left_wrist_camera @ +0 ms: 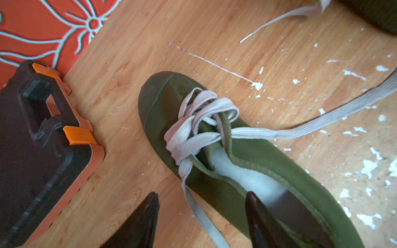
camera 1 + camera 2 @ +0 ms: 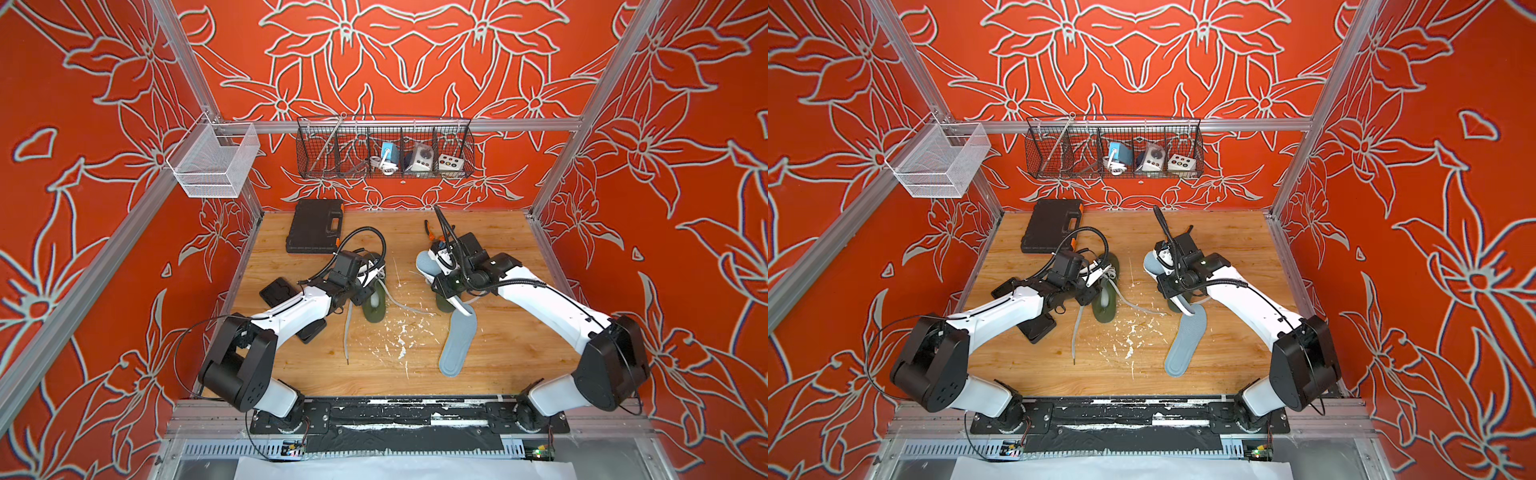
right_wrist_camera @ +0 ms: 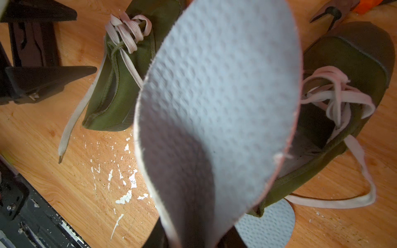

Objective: Insert the insole into the shoe
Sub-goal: Pick up the shoe at the center of the board.

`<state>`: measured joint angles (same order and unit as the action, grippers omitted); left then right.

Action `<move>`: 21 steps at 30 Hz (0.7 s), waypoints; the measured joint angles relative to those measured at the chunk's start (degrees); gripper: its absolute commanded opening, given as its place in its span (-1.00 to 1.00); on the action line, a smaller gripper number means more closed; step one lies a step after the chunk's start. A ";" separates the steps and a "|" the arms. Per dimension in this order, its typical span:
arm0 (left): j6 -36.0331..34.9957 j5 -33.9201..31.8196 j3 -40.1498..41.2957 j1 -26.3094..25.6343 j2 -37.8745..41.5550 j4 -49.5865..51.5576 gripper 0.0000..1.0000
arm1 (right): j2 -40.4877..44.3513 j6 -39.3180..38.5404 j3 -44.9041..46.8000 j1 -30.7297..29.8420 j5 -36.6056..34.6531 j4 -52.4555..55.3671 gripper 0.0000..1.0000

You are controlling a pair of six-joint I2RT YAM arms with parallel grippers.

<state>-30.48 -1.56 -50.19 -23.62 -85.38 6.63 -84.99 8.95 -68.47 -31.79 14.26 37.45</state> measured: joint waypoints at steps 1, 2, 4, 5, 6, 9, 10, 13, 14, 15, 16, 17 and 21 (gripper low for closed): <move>-0.13 -0.52 -0.07 0.00 -0.22 0.02 0.30 | 0.00 -0.13 -0.02 0.07 0.02 0.07 -0.47; -0.22 -1.09 -0.22 0.00 -0.48 0.02 0.30 | 0.00 -0.26 0.00 0.09 0.09 0.15 -0.46; -0.22 -2.08 -0.81 0.00 -1.07 -0.02 0.31 | 0.00 -0.50 -0.02 0.28 0.39 0.28 -0.47; -0.20 -2.54 -1.18 0.00 -1.44 -0.09 0.32 | 0.00 -0.57 -0.02 0.35 0.52 0.33 -0.46; -0.17 -3.04 -1.55 0.00 -1.86 -0.13 0.32 | 0.00 -0.68 -0.02 0.44 0.63 0.35 -0.47; -0.13 -3.91 -2.21 0.00 -3.02 -0.24 0.33 | -0.02 -0.74 -0.04 0.46 0.87 0.52 -0.47; -0.09 -3.96 -2.25 0.00 -3.26 -0.26 0.34 | -0.02 -0.79 -0.04 0.46 0.92 0.61 -0.46; 0.13 -3.91 -2.25 0.00 -3.67 -0.24 0.35 | -0.13 -0.94 -0.33 0.46 1.07 1.05 -0.46; 0.28 -3.89 -2.27 0.00 -3.72 -0.26 0.35 | -0.24 -0.98 -0.50 0.52 1.14 1.22 -0.46; 0.44 -3.78 -2.32 -0.02 -3.76 -0.24 0.35 | -0.31 -1.03 -0.74 0.57 1.18 1.36 -0.46; 0.50 -3.76 -2.36 -0.04 -3.82 -0.26 0.36 | -0.42 -1.09 -1.01 0.68 1.20 1.44 -0.46; 0.68 -3.76 -2.47 -0.09 -3.96 -0.26 0.36 | -0.50 -1.14 -1.22 0.72 1.22 1.46 -0.46; 1.46 -3.98 -3.67 -0.42 -5.11 -0.28 0.37 | -0.68 -1.18 -1.44 0.81 1.25 1.60 -0.46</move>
<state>-29.02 -5.54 -53.87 -24.03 -90.50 6.35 -85.67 7.77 -69.91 -30.98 15.51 39.05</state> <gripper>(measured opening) 0.683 0.273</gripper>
